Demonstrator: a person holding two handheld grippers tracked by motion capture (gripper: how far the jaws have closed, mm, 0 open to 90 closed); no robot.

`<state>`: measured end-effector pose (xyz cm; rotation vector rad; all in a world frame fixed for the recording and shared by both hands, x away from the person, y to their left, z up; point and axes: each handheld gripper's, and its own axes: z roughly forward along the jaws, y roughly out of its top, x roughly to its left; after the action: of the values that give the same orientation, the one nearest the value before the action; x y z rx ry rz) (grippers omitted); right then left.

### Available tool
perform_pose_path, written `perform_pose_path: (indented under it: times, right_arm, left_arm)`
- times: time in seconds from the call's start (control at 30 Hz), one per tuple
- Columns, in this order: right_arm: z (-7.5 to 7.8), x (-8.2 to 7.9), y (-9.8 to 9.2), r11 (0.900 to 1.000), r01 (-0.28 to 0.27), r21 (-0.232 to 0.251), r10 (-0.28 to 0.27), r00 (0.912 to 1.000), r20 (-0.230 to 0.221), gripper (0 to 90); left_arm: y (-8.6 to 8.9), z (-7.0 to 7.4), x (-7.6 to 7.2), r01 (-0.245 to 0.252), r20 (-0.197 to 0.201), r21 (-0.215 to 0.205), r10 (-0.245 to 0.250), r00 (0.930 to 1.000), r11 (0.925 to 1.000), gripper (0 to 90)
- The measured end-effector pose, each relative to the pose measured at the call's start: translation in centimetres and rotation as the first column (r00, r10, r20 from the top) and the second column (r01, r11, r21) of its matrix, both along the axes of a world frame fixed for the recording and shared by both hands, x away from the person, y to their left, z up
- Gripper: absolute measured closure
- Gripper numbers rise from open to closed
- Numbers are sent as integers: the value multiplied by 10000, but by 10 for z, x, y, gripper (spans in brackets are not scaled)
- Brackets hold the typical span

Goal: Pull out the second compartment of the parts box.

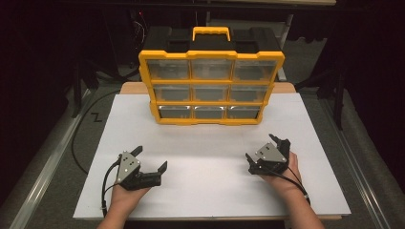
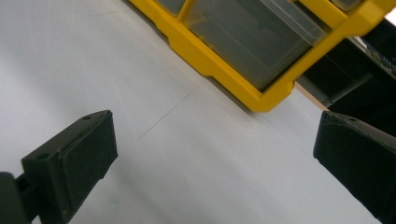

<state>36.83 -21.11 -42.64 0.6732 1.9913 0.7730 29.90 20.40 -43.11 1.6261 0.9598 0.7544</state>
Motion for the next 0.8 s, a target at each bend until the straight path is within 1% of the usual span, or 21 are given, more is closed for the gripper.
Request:
perform_pose_path:
  times: [0.1, 0.2, 0.37, 0.4, 0.5, 0.53, 0.6, 0.7, 0.8]
  right_arm:
    - [-1, -2, 3, 9988, -113, -474, 119, 9999, 117, 10]
    - [-2, -3, 6, 9955, -185, -932, 210, 9994, 259, 10]
    - [-1, -5, 9, 9854, -326, -1673, 421, 9977, 538, 10]
    - [-1, -6, 10, 9840, -316, -1751, 422, 9975, 569, 10]
    - [0, -8, 13, 9759, -338, -2158, 509, 9959, 743, 10]
    - [0, -8, 13, 9759, -338, -2158, 509, 9959, 743, 10]
    - [0, -10, 15, 9645, -440, -2604, 688, 9938, 869, 10]
    - [0, -13, 19, 9562, -448, -2893, 764, 9922, 988, 10]
    - [1, -14, 21, 9453, -507, -3223, 894, 9903, 1065, 10]
  left_arm:
    - [0, 0, 0, 13, -3, -10, -13, 10000, 10000, 4]
    - [0, 0, 0, 25, 1, 3, -25, 10000, 10000, 4]
    - [0, 0, 0, 27, 5, -10, -27, 10000, 10000, 4]
    - [0, 0, 0, 30, 5, -7, -30, 10000, 10000, 4]
    - [0, 0, 0, 36, 3, -6, -36, 10000, 10000, 4]
    - [0, 0, 0, 36, 3, -6, -36, 10000, 10000, 4]
    - [0, 0, 0, 39, 18, -10, -39, 10000, 10000, 4]
    - [1, 1, 0, 36, 28, -29, -36, 10000, 10000, 4]
    - [1, 1, 0, 37, 30, -39, -37, 10000, 10000, 4]
